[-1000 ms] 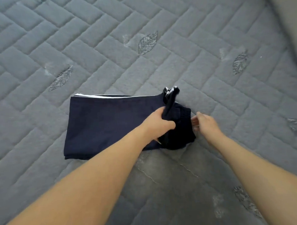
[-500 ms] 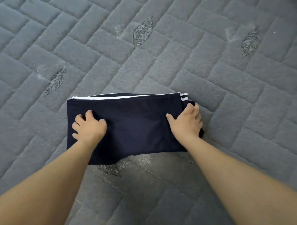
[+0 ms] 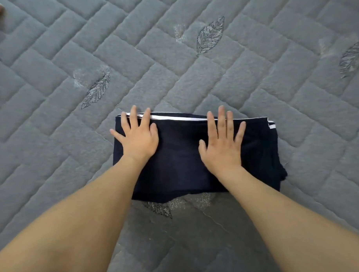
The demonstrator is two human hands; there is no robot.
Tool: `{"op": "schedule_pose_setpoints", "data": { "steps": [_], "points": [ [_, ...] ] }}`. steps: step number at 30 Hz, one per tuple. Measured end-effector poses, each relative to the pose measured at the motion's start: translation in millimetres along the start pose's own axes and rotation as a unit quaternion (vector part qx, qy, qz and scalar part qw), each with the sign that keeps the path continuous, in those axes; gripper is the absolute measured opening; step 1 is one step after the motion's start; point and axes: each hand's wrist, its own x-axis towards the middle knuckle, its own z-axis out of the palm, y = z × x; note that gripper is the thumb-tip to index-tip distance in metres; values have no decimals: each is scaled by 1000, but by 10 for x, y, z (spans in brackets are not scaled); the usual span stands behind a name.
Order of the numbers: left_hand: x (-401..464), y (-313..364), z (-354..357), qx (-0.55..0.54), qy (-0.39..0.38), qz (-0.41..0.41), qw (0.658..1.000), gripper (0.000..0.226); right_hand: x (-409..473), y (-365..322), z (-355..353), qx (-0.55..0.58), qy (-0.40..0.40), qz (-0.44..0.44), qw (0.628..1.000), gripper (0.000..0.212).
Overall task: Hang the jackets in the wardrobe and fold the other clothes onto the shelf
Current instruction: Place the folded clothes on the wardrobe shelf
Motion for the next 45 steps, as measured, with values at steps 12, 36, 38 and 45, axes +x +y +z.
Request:
{"op": "schedule_pose_setpoints", "data": {
  "steps": [12, 36, 38, 45],
  "points": [
    [718, -384, -305, 96, -130, 150, 975, 36, -479, -778, 352, -34, -51, -98, 993, 68],
    [368, 696, -1148, -379, -258, -62, 886, 10, -1048, -857, -354, 599, -30, 303, 740, 18],
    [257, 1187, -1132, -380, -289, -73, 876, 7, -1135, -496, -466, 657, 36, 444, 608, 17],
    [-159, 2568, -691, -179, -381, 99, 902, 41, -1208, 518, -634, 687, 152, 642, 304, 36]
  ]
}}
